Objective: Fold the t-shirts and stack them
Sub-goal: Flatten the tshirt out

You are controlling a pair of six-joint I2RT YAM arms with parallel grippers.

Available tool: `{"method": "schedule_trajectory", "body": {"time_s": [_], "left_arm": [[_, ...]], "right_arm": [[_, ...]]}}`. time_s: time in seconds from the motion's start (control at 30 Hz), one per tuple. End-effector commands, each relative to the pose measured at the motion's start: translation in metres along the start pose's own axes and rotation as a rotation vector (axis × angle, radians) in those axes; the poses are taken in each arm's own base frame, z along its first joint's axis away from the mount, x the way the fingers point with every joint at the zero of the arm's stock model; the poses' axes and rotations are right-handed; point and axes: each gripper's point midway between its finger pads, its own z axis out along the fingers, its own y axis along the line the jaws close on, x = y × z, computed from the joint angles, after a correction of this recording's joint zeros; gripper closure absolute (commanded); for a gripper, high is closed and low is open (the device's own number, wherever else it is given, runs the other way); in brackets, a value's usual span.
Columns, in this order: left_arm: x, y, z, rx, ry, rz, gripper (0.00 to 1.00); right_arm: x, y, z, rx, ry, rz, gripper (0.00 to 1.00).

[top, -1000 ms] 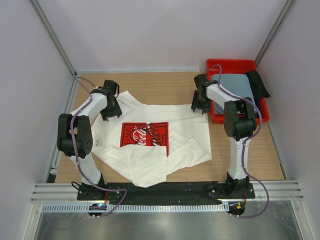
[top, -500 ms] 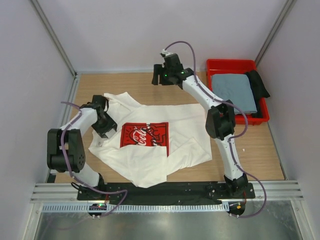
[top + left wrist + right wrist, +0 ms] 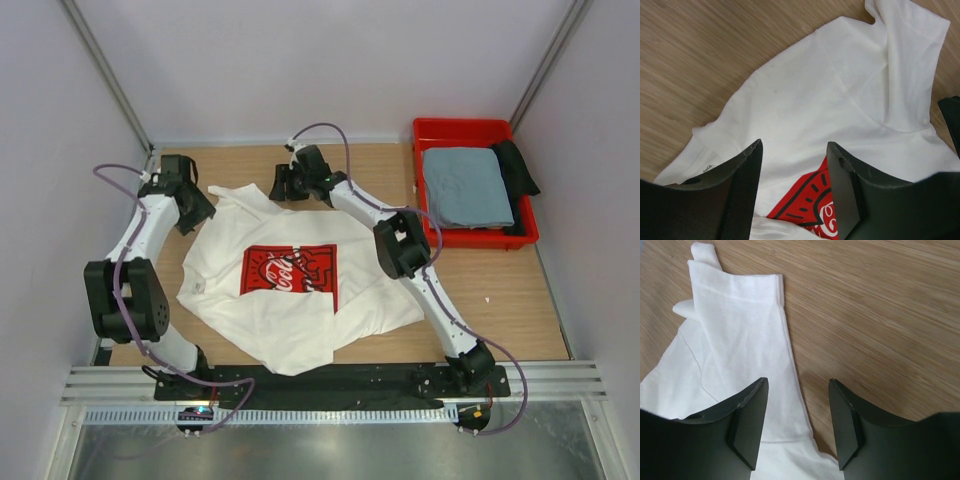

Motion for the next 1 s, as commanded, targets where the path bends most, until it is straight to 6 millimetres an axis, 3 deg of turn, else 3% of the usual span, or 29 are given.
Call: {"method": "schedule_trajectory", "body": {"time_s": [0.0, 0.13, 0.4, 0.6, 0.67, 0.83, 0.87, 0.97], "left_arm": [[-0.021, -0.004, 0.006, 0.042, -0.014, 0.023, 0.45], [-0.007, -0.009, 0.010, 0.095, 0.012, 0.007, 0.46], [0.014, -0.009, 0.025, 0.114, 0.081, -0.021, 0.46], [0.033, -0.008, 0.045, 0.096, 0.167, -0.065, 0.46], [0.040, -0.009, 0.054, 0.100, 0.198, -0.080, 0.46], [0.061, 0.006, 0.069, 0.041, 0.267, -0.109, 0.47], [0.063, 0.010, 0.071, 0.024, 0.270, -0.115, 0.48], [0.069, 0.020, 0.071, -0.004, 0.272, -0.123, 0.49]], "right_arm": [[-0.043, 0.035, -0.002, -0.096, -0.131, -0.018, 0.43], [-0.029, 0.037, 0.013, -0.114, -0.114, 0.033, 0.53], [0.018, 0.014, 0.036, -0.016, -0.031, 0.070, 0.63], [0.038, -0.005, 0.042, 0.054, 0.011, 0.096, 0.90], [0.031, -0.009, 0.040, 0.083, -0.012, 0.086, 0.90], [-0.017, 0.005, 0.025, 0.043, -0.118, 0.104, 0.59], [-0.034, 0.016, 0.015, 0.025, -0.153, 0.100, 0.58], [-0.061, 0.039, -0.003, -0.027, -0.207, 0.112, 0.57]]}}
